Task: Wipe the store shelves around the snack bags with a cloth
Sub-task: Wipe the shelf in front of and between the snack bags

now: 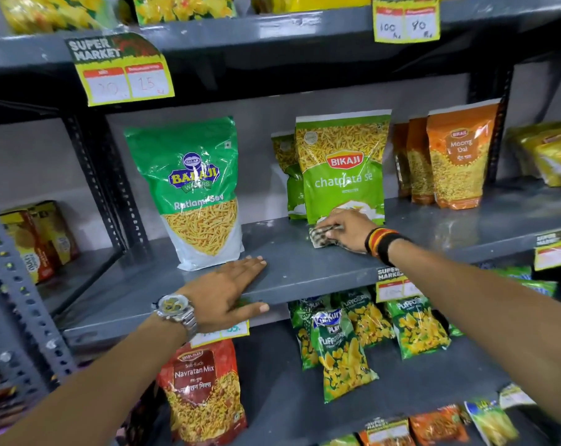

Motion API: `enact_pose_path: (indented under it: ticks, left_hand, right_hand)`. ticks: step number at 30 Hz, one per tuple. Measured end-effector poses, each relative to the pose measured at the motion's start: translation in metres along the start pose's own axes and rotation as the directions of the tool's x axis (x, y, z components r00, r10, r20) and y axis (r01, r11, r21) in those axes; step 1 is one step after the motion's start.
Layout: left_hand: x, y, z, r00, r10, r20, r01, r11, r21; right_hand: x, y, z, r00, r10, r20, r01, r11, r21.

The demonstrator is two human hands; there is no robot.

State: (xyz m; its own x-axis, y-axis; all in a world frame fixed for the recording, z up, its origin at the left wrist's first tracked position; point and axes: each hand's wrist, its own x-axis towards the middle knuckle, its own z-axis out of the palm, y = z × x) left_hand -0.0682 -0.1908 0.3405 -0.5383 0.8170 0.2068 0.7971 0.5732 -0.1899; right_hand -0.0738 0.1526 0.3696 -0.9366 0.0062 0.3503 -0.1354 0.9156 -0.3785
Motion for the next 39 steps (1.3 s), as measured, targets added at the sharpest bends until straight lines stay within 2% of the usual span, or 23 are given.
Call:
enact_pose_path:
  ticks: [5,9,11,14,16,18,20,25,29,31,33,35,37,39]
  left_hand:
    - [0.048,0.039,0.003,0.999,-0.042,0.009,0.042,0.999,0.009]
    - [0.057,0.048,0.008,0.996,-0.083,0.038,0.083,0.997,-0.003]
    - [0.055,0.046,0.01,0.995,-0.091,0.028,0.092,0.996,-0.02]
    - [0.053,0.046,0.014,0.996,-0.088,-0.01,0.087,0.995,-0.04]
    - [0.053,0.046,0.013,0.996,-0.084,-0.029,0.082,0.994,-0.068]
    - [0.053,0.047,0.012,0.994,-0.102,-0.034,0.099,0.992,-0.075]
    - [0.052,0.048,0.011,0.993,-0.119,-0.019,0.118,0.991,-0.069]
    - [0.051,0.048,0.013,0.99,-0.142,-0.004,0.141,0.989,-0.044]
    - [0.053,0.047,0.013,0.99,-0.139,0.018,0.14,0.989,-0.054]
    - [0.053,0.045,0.012,0.991,-0.131,0.027,0.132,0.989,-0.06]
    - [0.053,0.046,0.011,0.992,-0.123,0.029,0.125,0.99,-0.063]
    - [0.052,0.048,0.012,0.993,-0.12,0.019,0.121,0.991,-0.063]
    - [0.054,0.051,0.009,0.992,-0.123,0.012,0.124,0.991,-0.051]
    - [0.058,0.058,0.006,0.99,-0.142,0.024,0.143,0.989,-0.032]
  right_hand:
    - [0.003,0.003,0.003,0.997,-0.011,0.08,0.014,0.999,-0.033]
    - [-0.024,0.002,-0.013,0.975,-0.117,0.188,0.101,0.991,0.093]
    - [-0.053,0.006,-0.024,0.947,-0.225,0.231,0.196,0.97,0.142]
    - [-0.082,0.02,-0.054,0.861,-0.342,0.376,0.289,0.938,0.191]
    - [-0.072,0.033,-0.072,0.882,-0.305,0.359,0.246,0.948,0.201]
    - [-0.048,0.046,-0.079,0.95,-0.222,0.218,0.179,0.963,0.201]
    - [-0.027,0.051,-0.071,0.98,-0.128,0.15,0.1,0.978,0.184]
    - [-0.015,0.065,-0.037,0.978,-0.087,0.191,0.064,0.99,0.127]
    - [-0.029,0.06,-0.049,0.968,-0.098,0.23,0.06,0.985,0.164]
    - [-0.055,0.056,-0.057,0.957,-0.152,0.246,0.11,0.978,0.178]
    - [-0.086,0.055,-0.069,0.927,-0.22,0.304,0.176,0.97,0.165]
    - [-0.108,0.058,-0.089,0.901,-0.207,0.381,0.143,0.971,0.19]
    - [-0.11,0.065,-0.107,0.924,-0.148,0.351,0.072,0.973,0.221]
    - [-0.094,0.075,-0.112,0.967,-0.076,0.241,0.027,0.98,0.198]
